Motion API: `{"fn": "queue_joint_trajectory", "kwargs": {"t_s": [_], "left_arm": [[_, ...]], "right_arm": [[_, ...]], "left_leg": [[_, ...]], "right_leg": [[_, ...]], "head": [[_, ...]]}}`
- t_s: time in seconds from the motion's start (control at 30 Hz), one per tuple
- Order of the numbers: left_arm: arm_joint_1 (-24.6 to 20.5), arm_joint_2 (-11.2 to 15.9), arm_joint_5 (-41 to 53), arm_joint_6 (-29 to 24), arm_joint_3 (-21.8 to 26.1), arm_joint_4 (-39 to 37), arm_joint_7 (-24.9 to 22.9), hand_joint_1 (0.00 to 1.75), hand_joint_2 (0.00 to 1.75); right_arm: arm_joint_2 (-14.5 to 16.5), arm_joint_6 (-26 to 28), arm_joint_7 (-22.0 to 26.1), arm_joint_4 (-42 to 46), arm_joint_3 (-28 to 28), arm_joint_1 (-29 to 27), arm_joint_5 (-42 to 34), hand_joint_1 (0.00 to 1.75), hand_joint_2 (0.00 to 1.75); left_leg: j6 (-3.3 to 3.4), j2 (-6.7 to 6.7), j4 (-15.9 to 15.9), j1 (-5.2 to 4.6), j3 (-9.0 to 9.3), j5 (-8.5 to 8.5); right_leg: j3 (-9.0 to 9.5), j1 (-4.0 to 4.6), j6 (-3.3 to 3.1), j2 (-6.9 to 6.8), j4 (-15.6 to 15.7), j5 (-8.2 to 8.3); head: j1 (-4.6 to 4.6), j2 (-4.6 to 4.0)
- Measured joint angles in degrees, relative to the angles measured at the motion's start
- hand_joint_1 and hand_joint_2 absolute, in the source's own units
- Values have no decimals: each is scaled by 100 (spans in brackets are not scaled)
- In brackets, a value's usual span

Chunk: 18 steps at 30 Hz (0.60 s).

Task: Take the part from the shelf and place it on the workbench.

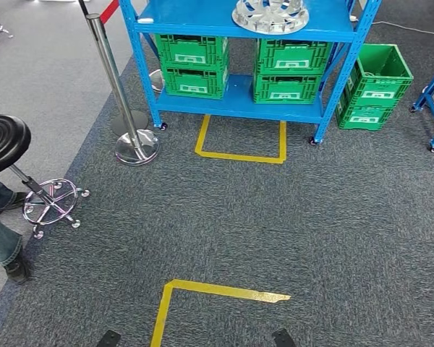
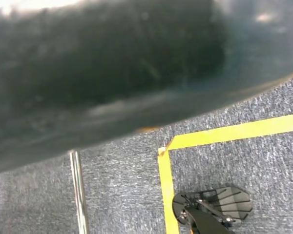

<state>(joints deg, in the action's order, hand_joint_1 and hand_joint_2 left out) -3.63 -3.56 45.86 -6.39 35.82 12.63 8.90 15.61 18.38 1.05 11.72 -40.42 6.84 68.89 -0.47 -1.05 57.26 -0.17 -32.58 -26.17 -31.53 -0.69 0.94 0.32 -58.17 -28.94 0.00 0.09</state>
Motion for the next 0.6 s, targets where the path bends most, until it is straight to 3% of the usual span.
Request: {"fn": "queue_joint_trajectory", "kwargs": {"t_s": [0.6], "left_arm": [[0, -10, 50, 20, 97, 0, 103, 0, 0]], "right_arm": [[0, 27, -103, 0, -63, -7, -32, 0, 0]], "left_leg": [[3, 0, 7, -4, 0, -2]], "right_leg": [[2, -2, 5, 0, 3, 3]], "head": [[0, 0]]}}
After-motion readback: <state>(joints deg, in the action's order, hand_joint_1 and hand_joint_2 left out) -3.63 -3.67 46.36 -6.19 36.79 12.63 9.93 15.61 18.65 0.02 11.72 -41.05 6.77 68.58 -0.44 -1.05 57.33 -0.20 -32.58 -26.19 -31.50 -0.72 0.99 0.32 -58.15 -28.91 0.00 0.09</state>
